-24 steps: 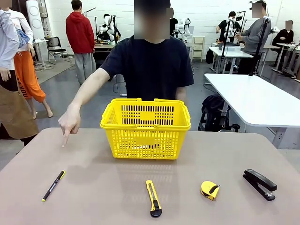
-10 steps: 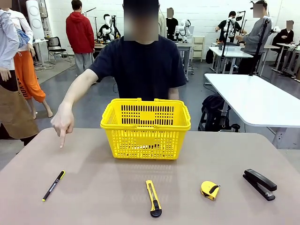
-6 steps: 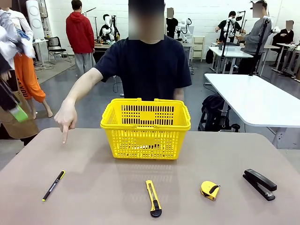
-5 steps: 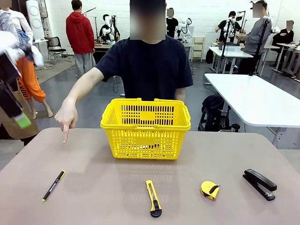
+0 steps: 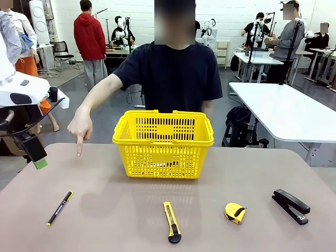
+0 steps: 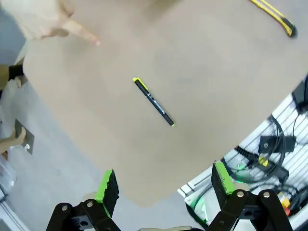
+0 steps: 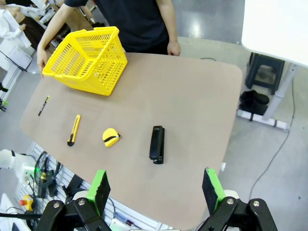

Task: Place the items the person wants into the basket.
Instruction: Pick up the item the person points to and place it in the Market Basket.

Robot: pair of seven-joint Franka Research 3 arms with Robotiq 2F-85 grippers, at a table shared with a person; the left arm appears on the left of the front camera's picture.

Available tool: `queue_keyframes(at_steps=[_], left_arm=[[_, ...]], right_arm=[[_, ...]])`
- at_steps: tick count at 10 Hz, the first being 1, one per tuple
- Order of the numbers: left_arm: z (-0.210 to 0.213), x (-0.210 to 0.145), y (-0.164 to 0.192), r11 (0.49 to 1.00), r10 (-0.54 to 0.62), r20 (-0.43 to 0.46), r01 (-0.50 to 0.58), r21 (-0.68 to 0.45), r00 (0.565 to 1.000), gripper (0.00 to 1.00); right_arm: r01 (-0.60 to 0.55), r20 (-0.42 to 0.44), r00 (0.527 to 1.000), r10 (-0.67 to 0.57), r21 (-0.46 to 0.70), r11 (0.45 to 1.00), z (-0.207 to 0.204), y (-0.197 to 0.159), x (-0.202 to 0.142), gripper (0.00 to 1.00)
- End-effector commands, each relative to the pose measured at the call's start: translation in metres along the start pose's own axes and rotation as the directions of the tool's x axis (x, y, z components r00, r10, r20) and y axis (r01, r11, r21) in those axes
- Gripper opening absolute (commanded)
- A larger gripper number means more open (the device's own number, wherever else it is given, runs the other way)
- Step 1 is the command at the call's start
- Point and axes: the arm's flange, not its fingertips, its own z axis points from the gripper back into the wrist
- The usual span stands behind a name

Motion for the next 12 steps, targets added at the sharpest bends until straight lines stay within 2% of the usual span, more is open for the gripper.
queue_keyframes(at_steps=[1, 2, 6, 7, 9, 12], left_arm=[[-0.017, -0.002, 0.004, 0.995, 0.089, 0.015, -0.09, 0.04, 0.996, 1.0], [0.0, 0.0, 0.0, 1.0, 0.0, 0.0, 0.0, 0.0, 1.0, 1.0], [0.0, 0.0, 0.0, 1.0, 0.0, 0.0, 0.0, 0.0, 1.0, 1.0], [-0.003, 0.002, -0.003, 1.0, 0.017, 0.015, -0.016, -0.01, 1.0, 1.0], [-0.039, -0.008, -0.021, 0.993, 0.097, -0.002, -0.097, 0.067, 0.995, 1.0], [-0.075, -0.028, -0.034, 0.976, 0.189, -0.01, -0.187, 0.109, 0.982, 1.0]], right_arm=[[-0.008, 0.004, 1.0, 0.008, 0.014, 1.0, 0.0, 0.0, -0.001, 1.0], [-0.008, 0.004, 1.0, 0.008, 0.014, 1.0, 0.0, 0.0, -0.001, 1.0], [-0.008, 0.004, 1.0, 0.008, 0.014, 1.0, 0.0, 0.0, -0.001, 1.0], [-0.008, 0.004, 1.0, 0.008, 0.014, 1.0, 0.0, 0.0, -0.001, 1.0], [-0.008, 0.004, 1.0, 0.008, 0.014, 1.0, 0.0, 0.0, -0.001, 1.0], [-0.008, 0.004, 1.0, 0.008, 0.014, 1.0, 0.0, 0.0, -0.001, 1.0]])
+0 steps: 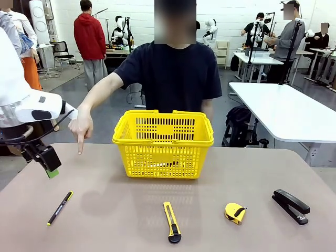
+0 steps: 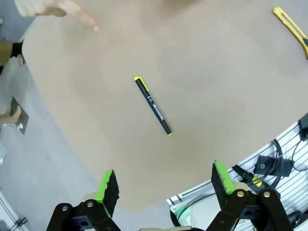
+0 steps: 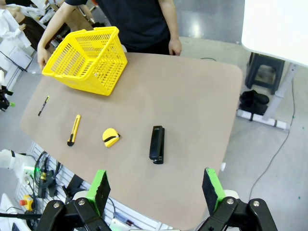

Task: Place the items the person wants into the basket.
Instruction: Pick up the item the person points to and place it in the Market Basket.

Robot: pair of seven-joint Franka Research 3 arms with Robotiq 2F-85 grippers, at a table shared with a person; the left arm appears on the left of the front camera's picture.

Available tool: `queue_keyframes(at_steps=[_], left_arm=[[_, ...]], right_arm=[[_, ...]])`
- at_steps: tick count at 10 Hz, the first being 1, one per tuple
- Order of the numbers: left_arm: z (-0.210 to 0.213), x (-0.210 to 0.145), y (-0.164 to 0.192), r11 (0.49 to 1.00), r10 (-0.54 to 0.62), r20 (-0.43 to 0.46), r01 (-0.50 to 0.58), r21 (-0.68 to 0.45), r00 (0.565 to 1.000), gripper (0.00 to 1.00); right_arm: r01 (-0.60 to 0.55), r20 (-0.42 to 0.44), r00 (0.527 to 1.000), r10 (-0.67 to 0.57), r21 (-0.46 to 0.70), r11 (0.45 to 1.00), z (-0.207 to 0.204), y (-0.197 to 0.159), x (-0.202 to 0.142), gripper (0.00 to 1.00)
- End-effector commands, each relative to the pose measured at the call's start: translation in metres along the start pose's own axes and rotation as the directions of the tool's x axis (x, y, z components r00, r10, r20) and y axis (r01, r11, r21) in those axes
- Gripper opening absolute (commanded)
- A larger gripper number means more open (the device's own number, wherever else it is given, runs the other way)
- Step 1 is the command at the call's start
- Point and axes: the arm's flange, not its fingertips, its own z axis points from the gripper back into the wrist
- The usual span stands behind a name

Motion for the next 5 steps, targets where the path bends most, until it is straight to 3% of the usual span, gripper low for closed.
queue_keyframes(at_steps=[1, 3, 5], left_arm=[[-0.051, -0.043, -0.014, 0.996, 0.076, 0.013, -0.077, 0.048, 0.997, 1.0], [-0.075, -0.05, -0.007, 0.981, 0.192, 0.006, -0.192, 0.016, 0.981, 1.0], [-0.098, -0.05, 0.001, 0.975, 0.222, -0.017, -0.223, -0.002, 0.975, 1.0]], right_arm=[[-0.008, 0.004, 1.0, 0.008, 0.014, 1.0, -0.001, 0.0, -0.001, 1.0], [-0.008, 0.004, 1.0, 0.008, 0.014, 1.0, -0.001, 0.0, -0.001, 1.0], [-0.008, 0.004, 1.0, 0.008, 0.014, 1.0, -0.001, 0.0, -0.001, 1.0]])
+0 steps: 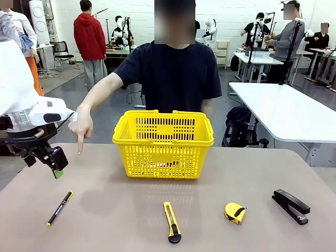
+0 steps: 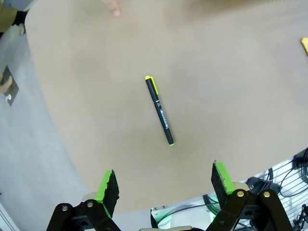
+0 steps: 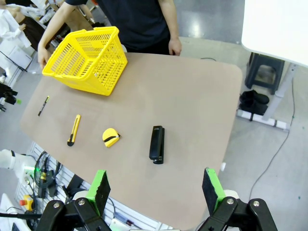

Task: Place the items the person wants into the basket.
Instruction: Pick up the item the person points to and place it in the Market Basket.

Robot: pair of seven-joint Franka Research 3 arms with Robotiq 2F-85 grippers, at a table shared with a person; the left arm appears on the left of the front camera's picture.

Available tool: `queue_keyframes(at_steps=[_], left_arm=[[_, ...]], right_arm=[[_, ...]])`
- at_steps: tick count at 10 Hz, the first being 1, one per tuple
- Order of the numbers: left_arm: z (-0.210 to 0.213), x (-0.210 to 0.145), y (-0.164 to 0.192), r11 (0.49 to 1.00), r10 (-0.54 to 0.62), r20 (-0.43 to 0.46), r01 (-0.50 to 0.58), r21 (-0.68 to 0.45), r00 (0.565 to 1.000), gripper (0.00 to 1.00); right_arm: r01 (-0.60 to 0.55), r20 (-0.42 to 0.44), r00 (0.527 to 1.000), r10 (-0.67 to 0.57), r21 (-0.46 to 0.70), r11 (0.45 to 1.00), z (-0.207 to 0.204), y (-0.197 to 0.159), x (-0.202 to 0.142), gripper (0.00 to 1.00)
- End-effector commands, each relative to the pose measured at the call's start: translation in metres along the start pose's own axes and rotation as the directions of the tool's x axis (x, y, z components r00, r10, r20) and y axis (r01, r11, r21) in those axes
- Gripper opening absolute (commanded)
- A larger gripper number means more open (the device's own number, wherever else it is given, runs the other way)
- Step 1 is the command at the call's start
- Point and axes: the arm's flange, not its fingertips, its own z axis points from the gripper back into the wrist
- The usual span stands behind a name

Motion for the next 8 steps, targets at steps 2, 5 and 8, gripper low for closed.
queue_keyframes(at_steps=[2, 5, 8], left_arm=[[-0.089, -0.058, 0.004, 0.999, 0.04, 0.009, -0.039, -0.008, 0.999, 1.0], [-0.127, -0.057, 0.017, 0.994, 0.027, -0.076, -0.035, -0.104, 0.997, 1.0], [-0.145, -0.065, 0.019, 0.986, -0.002, -0.121, -0.018, -0.167, 0.993, 1.0]], right_arm=[[-0.009, 0.004, 1.0, 0.008, 0.014, 1.0, -0.001, 0.0, -0.001, 1.0], [-0.009, 0.004, 1.0, 0.008, 0.014, 1.0, -0.001, 0.0, -0.001, 1.0], [-0.009, 0.004, 1.0, 0.008, 0.014, 1.0, -0.001, 0.0, -0.001, 1.0]])
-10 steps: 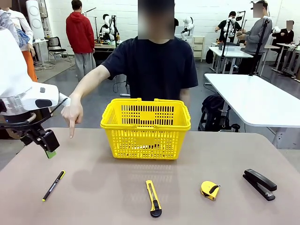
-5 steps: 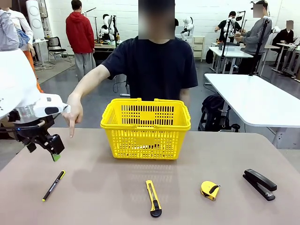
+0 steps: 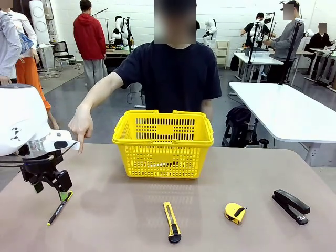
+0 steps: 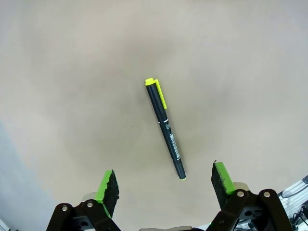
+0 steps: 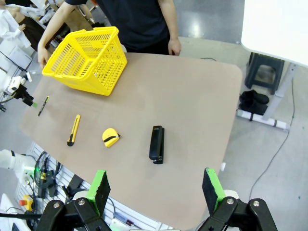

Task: Place the items the person wants into the basket.
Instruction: Pick up the item the person points to and place it in the Market Basket.

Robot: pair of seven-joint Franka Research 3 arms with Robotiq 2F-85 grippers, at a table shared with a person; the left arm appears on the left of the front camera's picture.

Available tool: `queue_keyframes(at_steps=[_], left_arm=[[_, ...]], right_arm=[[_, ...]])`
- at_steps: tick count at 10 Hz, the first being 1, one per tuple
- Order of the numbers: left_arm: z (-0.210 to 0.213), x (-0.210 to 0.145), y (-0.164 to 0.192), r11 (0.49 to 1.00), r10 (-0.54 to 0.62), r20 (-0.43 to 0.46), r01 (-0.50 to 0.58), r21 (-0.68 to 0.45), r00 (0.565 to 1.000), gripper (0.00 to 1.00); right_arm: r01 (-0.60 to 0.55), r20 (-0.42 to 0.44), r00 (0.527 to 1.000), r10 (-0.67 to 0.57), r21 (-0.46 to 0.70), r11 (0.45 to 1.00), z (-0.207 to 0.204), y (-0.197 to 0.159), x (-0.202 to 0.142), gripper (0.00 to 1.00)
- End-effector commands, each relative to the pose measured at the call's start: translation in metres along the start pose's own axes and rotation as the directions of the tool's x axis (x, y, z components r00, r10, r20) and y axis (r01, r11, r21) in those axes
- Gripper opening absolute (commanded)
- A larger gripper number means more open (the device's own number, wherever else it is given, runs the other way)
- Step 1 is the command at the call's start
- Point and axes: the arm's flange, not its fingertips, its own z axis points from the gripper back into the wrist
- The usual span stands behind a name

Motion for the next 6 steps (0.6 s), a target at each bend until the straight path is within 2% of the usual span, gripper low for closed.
queue_keyframes(at_steps=[1, 3, 4, 5, 6], left_arm=[[-0.039, -0.084, -0.012, 0.998, -0.032, 0.034, 0.033, -0.045, 0.999, 1.0], [-0.037, -0.088, -0.018, 0.998, -0.049, 0.051, 0.05, -0.031, 0.998, 1.0], [-0.023, -0.093, -0.023, 0.997, -0.075, 0.113, 0.076, -0.001, 0.991, 1.0], [-0.003, 0.001, 0.0, 0.999, -0.031, 0.003, 0.031, -0.029, 1.0, 1.0], [-0.003, 0.001, 0.0, 0.999, -0.031, 0.003, 0.031, -0.029, 1.0, 1.0]], right_arm=[[-0.009, 0.003, 1.0, 0.009, 0.015, 1.0, -0.001, 0.0, -0.001, 1.0], [-0.009, 0.003, 1.0, 0.009, 0.015, 1.0, -0.001, 0.0, -0.001, 1.0], [-0.009, 0.003, 1.0, 0.009, 0.015, 1.0, -0.001, 0.0, -0.001, 1.0], [-0.009, 0.003, 1.0, 0.009, 0.015, 1.0, -0.001, 0.0, -0.001, 1.0], [-0.009, 0.003, 1.0, 0.009, 0.015, 1.0, -0.001, 0.0, -0.001, 1.0]])
